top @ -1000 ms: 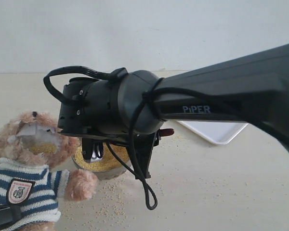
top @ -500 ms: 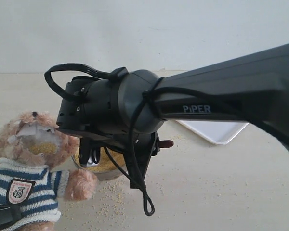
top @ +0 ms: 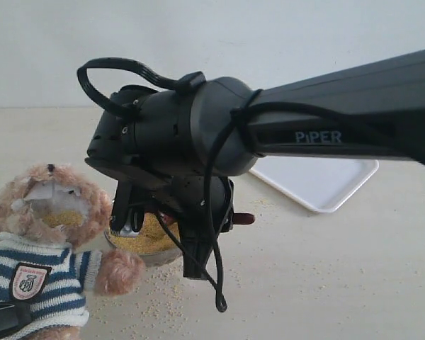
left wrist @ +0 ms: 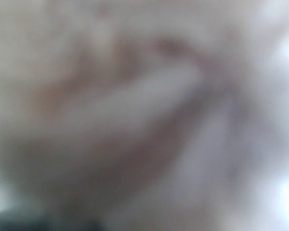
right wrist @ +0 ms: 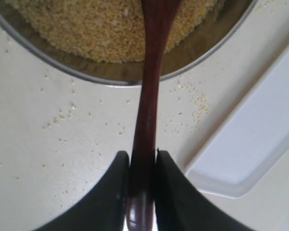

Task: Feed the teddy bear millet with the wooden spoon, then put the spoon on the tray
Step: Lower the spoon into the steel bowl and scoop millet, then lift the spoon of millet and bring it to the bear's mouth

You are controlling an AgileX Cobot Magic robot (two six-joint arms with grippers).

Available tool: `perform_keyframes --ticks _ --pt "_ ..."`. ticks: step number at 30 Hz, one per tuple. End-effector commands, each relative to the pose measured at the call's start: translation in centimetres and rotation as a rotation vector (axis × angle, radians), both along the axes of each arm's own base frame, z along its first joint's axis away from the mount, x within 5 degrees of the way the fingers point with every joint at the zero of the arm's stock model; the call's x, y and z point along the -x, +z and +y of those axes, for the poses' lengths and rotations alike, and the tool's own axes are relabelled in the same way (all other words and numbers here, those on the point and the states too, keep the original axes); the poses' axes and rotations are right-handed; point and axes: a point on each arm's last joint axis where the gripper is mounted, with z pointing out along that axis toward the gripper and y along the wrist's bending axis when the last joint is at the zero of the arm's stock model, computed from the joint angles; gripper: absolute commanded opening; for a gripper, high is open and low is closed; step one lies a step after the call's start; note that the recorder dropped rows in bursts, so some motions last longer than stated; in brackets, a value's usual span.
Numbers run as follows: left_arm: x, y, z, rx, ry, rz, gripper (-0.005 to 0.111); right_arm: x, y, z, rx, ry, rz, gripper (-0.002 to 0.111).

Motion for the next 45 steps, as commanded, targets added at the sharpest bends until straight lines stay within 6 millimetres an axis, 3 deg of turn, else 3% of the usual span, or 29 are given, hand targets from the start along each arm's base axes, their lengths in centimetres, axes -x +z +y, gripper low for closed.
perform_keyframes --ticks 1,10,25,34,40,45 --pt "0.0 0.1 -0.1 0.013 0.004 -0.016 0.005 0.2 0.5 0.0 -0.033 -0.012 0.033 0.001" --pt "0.0 0.2 -0.1 0.014 0.002 -0.016 0.005 0.3 0.3 -0.2 -0.073 -0.057 0.102 0.001" --pt "0.0 0.2 -0.1 0.014 0.002 -0.016 0.005 -1.4 2.9 -2.6 -0.204 -0.19 0.159 0.001" --pt "0.0 0.2 -0.1 0.014 0.002 -0.016 0.005 -2.6 3.5 -4.0 -0.39 -0.315 0.379 0.001" --pt "0.0 0.2 -0.1 0.014 0.002 -0.016 0.005 -3.8 5.2 -4.4 -0.568 -0.389 0.487 0.001" --pt "0.0 0.2 -0.1 0.014 0.002 -0.016 0.005 -4.8 5.9 -5.7 -0.593 -0.406 0.467 0.001"
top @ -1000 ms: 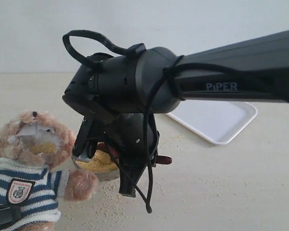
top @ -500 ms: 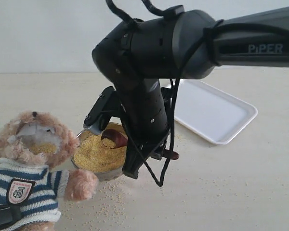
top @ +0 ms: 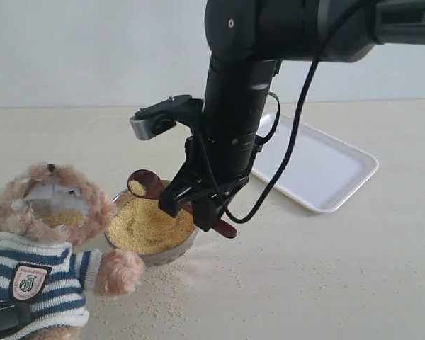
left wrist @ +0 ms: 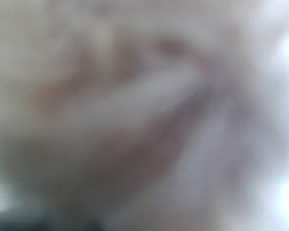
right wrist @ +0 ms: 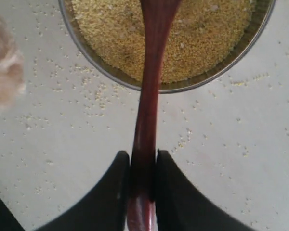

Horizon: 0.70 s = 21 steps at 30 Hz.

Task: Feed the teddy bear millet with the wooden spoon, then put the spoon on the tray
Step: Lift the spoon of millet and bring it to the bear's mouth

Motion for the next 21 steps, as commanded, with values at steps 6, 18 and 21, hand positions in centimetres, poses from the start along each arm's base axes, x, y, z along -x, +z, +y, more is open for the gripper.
perform_keyframes --ticks 6,18,21 --pt "0.0 0.2 -0.1 0.014 0.002 -0.016 0.005 -0.8 2.3 -1.2 -0.16 -0.063 0.056 0.001" --pt "0.0 0.2 -0.1 0.014 0.002 -0.016 0.005 0.6 2.4 -2.8 -0.102 -0.058 0.042 0.001" --pt "0.0 0.2 -0.1 0.014 0.002 -0.016 0.005 1.6 3.5 -2.5 -0.106 -0.025 0.007 0.001"
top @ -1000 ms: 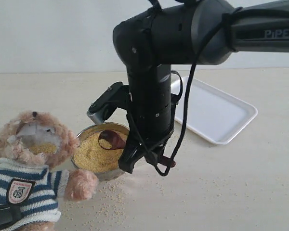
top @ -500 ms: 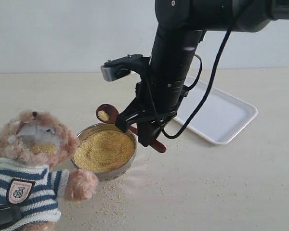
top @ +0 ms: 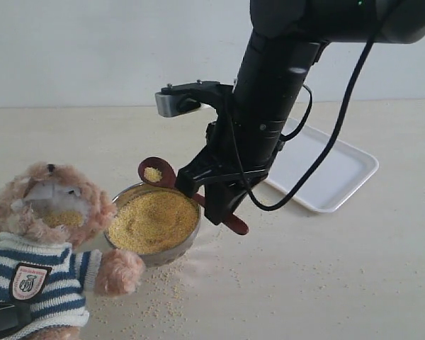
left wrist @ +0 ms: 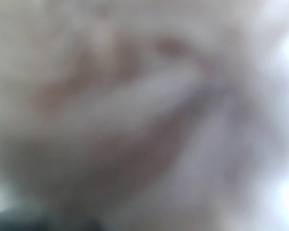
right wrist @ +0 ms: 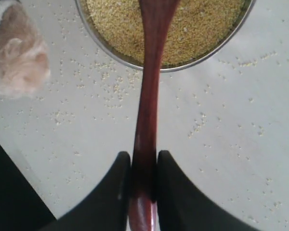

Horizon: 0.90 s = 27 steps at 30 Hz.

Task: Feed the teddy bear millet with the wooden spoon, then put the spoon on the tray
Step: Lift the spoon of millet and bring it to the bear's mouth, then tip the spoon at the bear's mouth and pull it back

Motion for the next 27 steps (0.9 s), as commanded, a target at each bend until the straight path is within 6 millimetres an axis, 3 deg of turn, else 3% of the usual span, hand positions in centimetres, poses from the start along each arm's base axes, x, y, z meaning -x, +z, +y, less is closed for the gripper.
perform_keyframes --ticks 1,10,20,27 --pt "0.0 0.2 -0.1 0.014 0.002 -0.016 0.005 1.7 2.1 0.3 -0.022 0.057 -0.062 0.001" --pt "0.0 0.2 -0.1 0.014 0.002 -0.016 0.005 5.7 4.9 2.1 -0.076 0.151 -0.11 0.001" --pt "0.0 0.2 -0.1 0.014 0.002 -0.016 0.005 9.6 4.9 4.8 -0.064 0.256 -0.109 0.001" --pt "0.0 0.2 -0.1 0.014 0.002 -0.016 0.005 9.7 4.6 4.9 0.001 0.25 -0.163 0.001"
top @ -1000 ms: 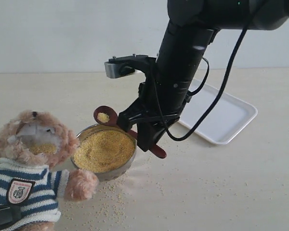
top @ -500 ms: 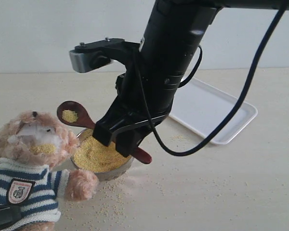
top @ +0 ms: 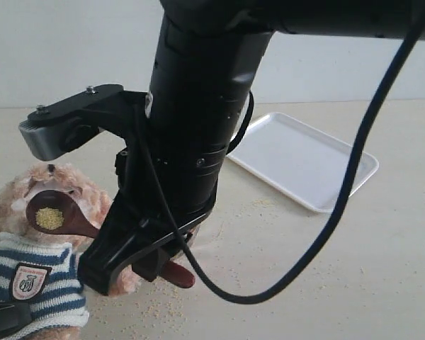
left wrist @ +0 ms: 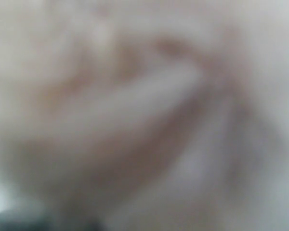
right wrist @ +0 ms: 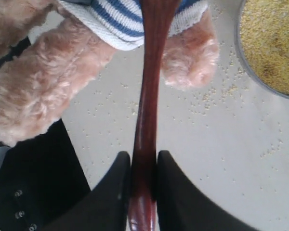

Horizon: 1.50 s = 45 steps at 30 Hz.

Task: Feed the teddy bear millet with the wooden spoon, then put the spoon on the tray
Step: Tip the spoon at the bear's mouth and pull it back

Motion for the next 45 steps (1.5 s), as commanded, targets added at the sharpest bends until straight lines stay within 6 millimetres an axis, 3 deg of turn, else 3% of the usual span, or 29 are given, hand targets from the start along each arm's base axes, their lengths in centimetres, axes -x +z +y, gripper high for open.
perform_keyframes --ticks 1,12,26,45 --pt "0.0 0.2 -0.1 0.014 0.002 -0.016 0.005 -0.2 0.2 -0.3 0.026 -0.012 -0.044 0.001" --pt "0.0 0.2 -0.1 0.014 0.002 -0.016 0.005 -0.6 0.0 0.0 0.02 -0.011 -0.075 0.001" --pt "0.0 0.2 -0.1 0.014 0.002 -0.016 0.005 -2.2 -1.2 2.6 0.063 0.015 -0.107 0.001" --pt "0.0 0.2 -0.1 0.014 0.002 -0.016 0.005 0.4 -0.5 5.1 0.281 0.202 -0.608 0.001"
